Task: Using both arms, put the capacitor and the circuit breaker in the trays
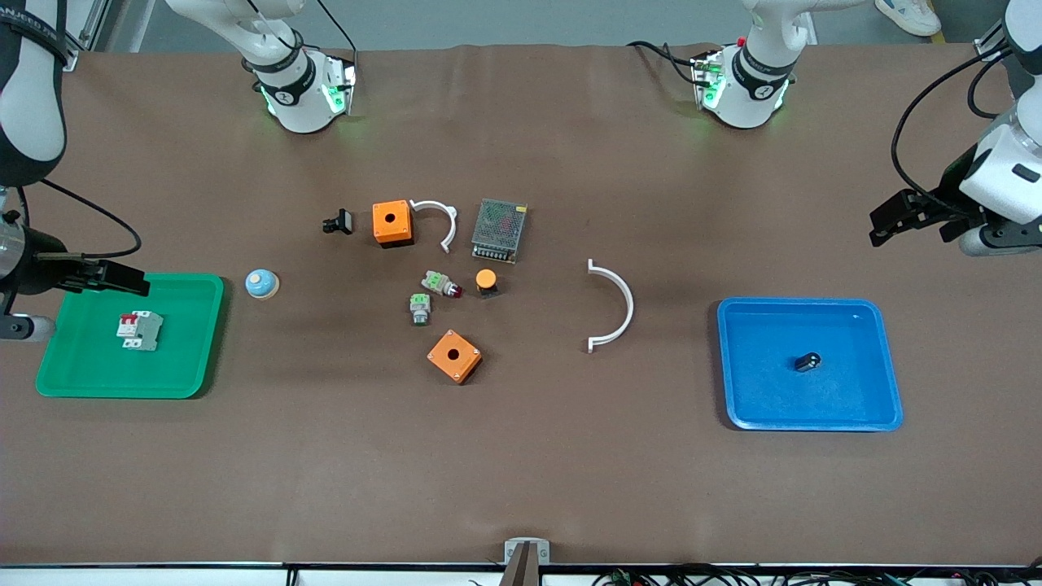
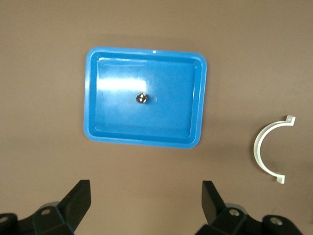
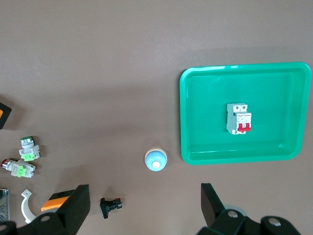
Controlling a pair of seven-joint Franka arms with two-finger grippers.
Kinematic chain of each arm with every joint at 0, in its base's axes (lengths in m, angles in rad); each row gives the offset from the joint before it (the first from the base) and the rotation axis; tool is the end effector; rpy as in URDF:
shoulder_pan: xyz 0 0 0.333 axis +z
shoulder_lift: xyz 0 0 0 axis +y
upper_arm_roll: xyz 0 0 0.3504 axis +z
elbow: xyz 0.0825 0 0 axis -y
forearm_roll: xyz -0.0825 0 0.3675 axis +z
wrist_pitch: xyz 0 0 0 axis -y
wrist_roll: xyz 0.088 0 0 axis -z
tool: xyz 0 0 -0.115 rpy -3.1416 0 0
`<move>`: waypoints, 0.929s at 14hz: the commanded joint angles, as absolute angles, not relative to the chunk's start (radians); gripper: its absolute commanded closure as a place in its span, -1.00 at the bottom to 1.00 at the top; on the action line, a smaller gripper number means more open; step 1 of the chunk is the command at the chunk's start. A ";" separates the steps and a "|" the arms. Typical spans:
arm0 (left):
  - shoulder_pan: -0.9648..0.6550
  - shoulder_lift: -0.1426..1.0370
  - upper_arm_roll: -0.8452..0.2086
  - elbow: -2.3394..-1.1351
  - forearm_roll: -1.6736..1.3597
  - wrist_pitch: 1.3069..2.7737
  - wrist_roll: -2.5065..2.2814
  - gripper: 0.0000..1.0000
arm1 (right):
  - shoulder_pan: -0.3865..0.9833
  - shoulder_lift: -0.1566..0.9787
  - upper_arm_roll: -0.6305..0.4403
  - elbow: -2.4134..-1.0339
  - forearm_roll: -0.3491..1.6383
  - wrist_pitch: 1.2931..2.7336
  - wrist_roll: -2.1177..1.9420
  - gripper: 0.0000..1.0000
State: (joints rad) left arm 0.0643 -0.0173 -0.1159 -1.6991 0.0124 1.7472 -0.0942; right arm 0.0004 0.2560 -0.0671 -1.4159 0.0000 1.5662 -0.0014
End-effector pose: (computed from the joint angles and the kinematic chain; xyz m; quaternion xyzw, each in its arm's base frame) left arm 0.5455 -0.0275 0.6170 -0.9992 -0.0204 -0.0331 0.0047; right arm 0.6167 -0.0358 0.5727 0.9981 -0.0320 -0.0528 0.0067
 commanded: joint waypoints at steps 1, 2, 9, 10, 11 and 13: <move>0.048 0.061 -0.118 -1.586 0.002 1.710 -0.078 -0.99 | 0.009 0.265 -0.067 -1.400 -0.011 1.540 0.020 -1.00; 0.037 0.087 -0.118 -1.557 0.002 1.709 -0.080 -0.99 | 0.009 0.252 -0.067 -1.417 -0.011 1.537 0.018 -1.00; 0.072 0.057 -0.104 -1.548 -0.003 1.683 -0.055 -0.99 | 0.008 0.058 -0.067 -1.580 -0.011 1.523 0.018 -1.00; 0.072 0.046 -0.106 -1.551 -0.003 1.681 -0.055 -0.99 | 0.008 0.042 -0.067 -1.580 -0.011 1.514 0.018 -1.00; 0.074 0.037 -0.104 -1.560 -0.005 1.668 -0.054 -0.99 | 0.006 0.028 -0.067 -1.580 -0.011 1.506 0.011 -1.00; 0.074 0.028 -0.106 -1.575 -0.017 1.649 -0.057 -0.99 | 0.009 0.018 -0.067 -1.571 -0.017 1.487 -0.014 -1.00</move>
State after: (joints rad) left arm 0.0674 0.0501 -0.1035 -1.5567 0.0066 1.6694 -0.0776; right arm 0.0013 0.0532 -0.0670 -1.5420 0.0000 1.4935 -0.0042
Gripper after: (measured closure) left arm 0.000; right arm 0.000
